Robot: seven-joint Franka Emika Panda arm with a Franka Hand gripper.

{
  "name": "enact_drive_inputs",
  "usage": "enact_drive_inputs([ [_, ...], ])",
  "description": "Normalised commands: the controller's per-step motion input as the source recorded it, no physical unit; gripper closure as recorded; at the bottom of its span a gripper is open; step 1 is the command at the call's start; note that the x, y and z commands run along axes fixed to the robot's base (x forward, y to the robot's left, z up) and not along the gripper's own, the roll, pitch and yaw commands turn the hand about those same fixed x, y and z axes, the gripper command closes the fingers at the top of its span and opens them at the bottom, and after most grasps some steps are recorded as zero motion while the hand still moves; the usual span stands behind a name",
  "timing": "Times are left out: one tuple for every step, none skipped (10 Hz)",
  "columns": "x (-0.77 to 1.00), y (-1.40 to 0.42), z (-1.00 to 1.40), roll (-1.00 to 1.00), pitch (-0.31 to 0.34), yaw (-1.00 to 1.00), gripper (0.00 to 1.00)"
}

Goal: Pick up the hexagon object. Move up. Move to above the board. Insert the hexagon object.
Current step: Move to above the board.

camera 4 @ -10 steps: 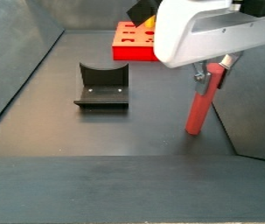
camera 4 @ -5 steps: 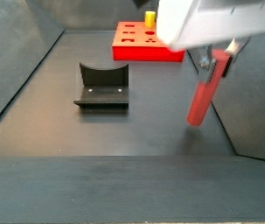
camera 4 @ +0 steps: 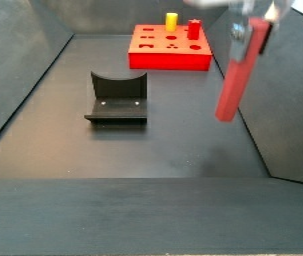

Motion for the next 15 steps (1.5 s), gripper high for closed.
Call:
enact_drive_inputs([
  [0.11, -0.17, 1.0, 0.13, 0.144, 0.13, 1.0],
  [0.08, -0.13, 1.0, 0.1, 0.106, 0.08, 1.0],
  [0.04, -0.08, 0.81, 0.09, 0.079, 0.05, 1.0],
  [0.02, -0.05, 0.66, 0.08, 0.073, 0.04, 1.0],
  [0.01, -0.03, 0.51, 0.08, 0.074, 0.03, 1.0],
  [0.01, -0.02, 0.31, 0.08, 0.083, 0.03, 1.0],
  [0.21, -1.0, 0.17, -0.01, 0.031, -1.0, 1.0],
  [0.21, -1.0, 0.15, -0.01, 0.029, -1.0, 1.0],
  [0.21, -1.0, 0.15, -0.03, 0.035, -1.0, 1.0],
  [0.21, -1.0, 0.16, -0.07, 0.035, -1.0, 1.0],
  [0.21, -1.0, 0.16, -0.09, 0.06, -1.0, 1.0],
  [0.21, -1.0, 0.16, -0.1, 0.085, -0.81, 1.0],
  [0.22, -1.0, 0.17, -0.1, 0.108, -0.48, 1.0],
  [0.22, -1.0, 0.17, -0.08, 0.119, -0.3, 1.0],
  [0.23, -1.0, 0.17, -0.06, 0.132, -0.13, 1.0],
])
